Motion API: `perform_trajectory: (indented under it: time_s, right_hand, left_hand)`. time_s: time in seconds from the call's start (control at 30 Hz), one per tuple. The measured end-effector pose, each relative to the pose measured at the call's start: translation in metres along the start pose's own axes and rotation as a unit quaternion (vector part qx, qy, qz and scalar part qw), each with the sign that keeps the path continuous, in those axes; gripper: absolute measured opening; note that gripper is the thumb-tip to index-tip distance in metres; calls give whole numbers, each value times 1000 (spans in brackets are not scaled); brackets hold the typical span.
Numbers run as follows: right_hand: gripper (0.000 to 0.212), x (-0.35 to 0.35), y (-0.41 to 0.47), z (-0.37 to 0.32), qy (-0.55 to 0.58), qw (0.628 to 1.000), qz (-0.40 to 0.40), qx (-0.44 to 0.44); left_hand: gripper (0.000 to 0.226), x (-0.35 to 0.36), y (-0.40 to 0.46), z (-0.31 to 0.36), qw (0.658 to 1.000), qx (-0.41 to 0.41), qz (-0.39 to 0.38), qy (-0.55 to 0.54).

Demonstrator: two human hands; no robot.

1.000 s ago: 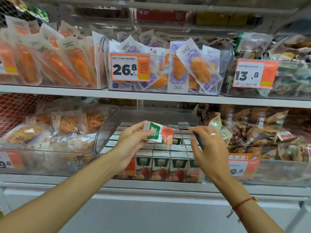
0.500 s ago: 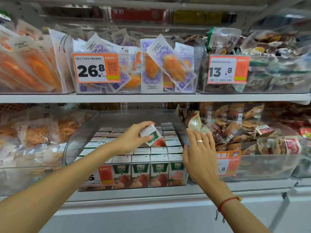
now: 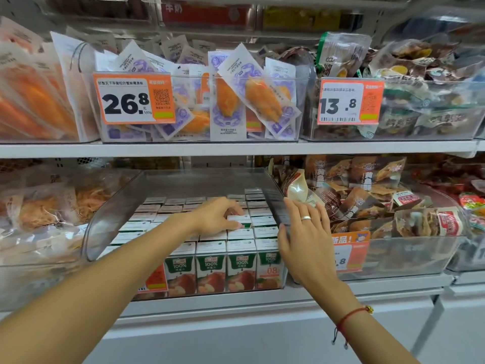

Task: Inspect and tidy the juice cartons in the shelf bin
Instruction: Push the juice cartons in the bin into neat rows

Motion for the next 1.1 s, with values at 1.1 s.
perform_trajectory:
  time_s: [1.1]
  right_hand:
    - [45, 12, -3, 1, 12, 999, 46, 13]
  left_hand:
    - [49, -19, 39, -34, 988, -12, -89, 126]
Point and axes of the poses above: each hand's wrist, its own y-axis towards the middle knuckle, its own x-axis out of the palm, z = x × y, the point moved 5 cm from there along y, towards the middle knuckle, and after that the axes turned 8 degrees about -y, right-handed, at the moved point
